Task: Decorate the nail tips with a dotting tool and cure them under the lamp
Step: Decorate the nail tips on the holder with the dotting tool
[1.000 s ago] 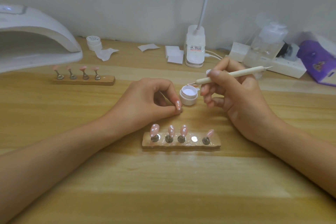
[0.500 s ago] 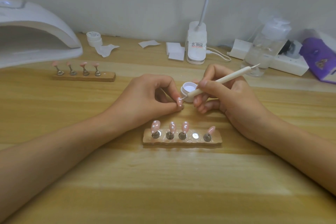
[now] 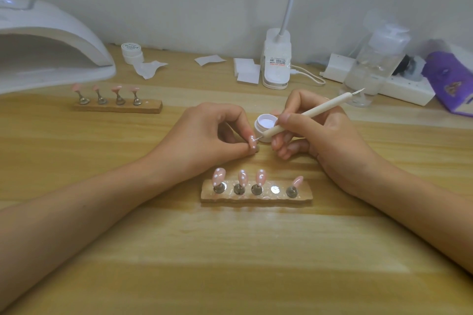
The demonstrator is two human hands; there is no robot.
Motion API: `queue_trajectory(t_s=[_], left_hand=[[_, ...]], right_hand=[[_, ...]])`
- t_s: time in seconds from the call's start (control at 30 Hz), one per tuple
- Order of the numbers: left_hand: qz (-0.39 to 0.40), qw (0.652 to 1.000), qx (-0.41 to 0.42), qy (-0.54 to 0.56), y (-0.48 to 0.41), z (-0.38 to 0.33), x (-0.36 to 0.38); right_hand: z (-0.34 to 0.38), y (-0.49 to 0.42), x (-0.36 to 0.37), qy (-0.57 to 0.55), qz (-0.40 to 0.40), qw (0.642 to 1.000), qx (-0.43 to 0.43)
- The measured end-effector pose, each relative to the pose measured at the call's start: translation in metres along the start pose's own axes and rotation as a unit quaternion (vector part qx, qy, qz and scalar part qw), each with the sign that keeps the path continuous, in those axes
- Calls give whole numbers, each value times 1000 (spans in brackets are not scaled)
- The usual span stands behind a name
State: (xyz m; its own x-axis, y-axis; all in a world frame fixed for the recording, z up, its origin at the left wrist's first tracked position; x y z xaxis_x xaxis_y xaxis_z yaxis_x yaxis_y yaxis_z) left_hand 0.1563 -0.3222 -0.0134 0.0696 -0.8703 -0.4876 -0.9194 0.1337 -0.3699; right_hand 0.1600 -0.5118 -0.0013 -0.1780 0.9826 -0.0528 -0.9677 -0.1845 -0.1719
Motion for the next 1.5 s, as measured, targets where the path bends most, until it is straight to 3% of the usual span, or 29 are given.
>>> queue_trajectory(t_s=[1.5], left_hand=[[4,1000,5,3,1,0,0]], right_hand=[[2,0,0,-52,-9,998,-25]])
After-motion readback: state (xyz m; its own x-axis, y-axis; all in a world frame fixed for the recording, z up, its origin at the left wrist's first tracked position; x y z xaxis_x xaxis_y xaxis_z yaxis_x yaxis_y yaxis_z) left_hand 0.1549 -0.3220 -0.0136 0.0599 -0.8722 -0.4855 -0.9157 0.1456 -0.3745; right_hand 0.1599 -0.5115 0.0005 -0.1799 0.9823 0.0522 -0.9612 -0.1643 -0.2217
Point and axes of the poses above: each hand's wrist, its own y-axis away from the middle knuckle, its own x-axis out of the palm, z = x × y, the point moved 1 cm from there along -y, towards the middle knuckle, and after that the axes turned 11 degrees about -z, right-handed, at the moved point
